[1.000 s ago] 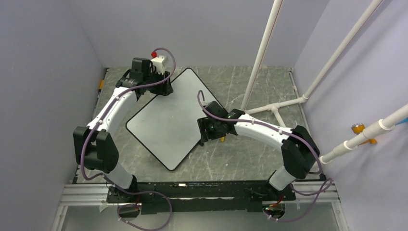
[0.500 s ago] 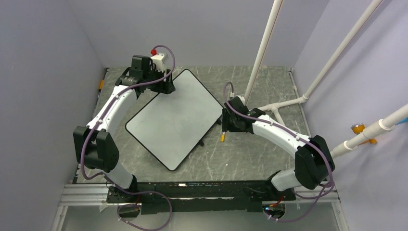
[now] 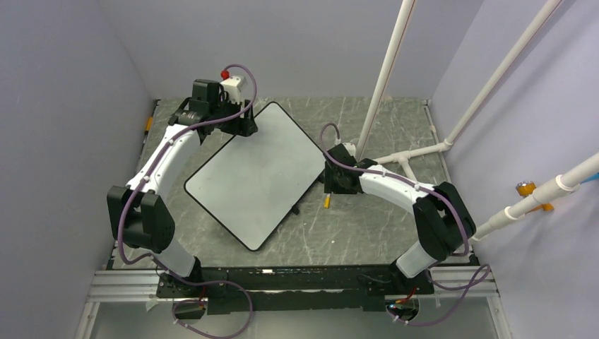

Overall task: Write a sentence on the whiteboard
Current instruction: Pick up the whiteboard marker from the center of the board.

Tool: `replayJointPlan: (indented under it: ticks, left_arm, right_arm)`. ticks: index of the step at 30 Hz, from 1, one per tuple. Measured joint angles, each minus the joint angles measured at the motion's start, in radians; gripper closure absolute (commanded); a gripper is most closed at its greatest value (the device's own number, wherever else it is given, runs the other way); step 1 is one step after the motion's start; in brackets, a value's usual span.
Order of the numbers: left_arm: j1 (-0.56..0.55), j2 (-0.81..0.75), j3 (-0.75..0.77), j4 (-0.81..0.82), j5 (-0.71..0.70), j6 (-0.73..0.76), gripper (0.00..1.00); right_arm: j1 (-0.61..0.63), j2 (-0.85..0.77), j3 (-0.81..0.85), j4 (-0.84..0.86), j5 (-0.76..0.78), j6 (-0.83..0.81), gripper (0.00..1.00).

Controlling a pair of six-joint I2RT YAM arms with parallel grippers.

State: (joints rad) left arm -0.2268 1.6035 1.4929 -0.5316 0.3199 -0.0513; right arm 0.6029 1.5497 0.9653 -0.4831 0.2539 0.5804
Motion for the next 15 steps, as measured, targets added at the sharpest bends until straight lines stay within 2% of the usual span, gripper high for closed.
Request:
replayJointPlan:
  ticks: [7,12,15]
  left_arm:
    - [0.000,-0.041,0.000,-0.012,0.000,-0.013,0.25]
    - [-0.001,-0.146,-0.033,-0.002,0.003,-0.017,0.25]
    - [-0.005,-0.219,-0.077,0.005,0.009,-0.019,0.26]
  right_arm:
    - [-0.003,0.069,0.000,0.042,0.003,0.000,0.46]
    - [-0.004,0.129,0.024,0.053,0.003,0.000,0.47]
    - [-0.004,0.168,0.043,0.060,0.003,0.000,0.52]
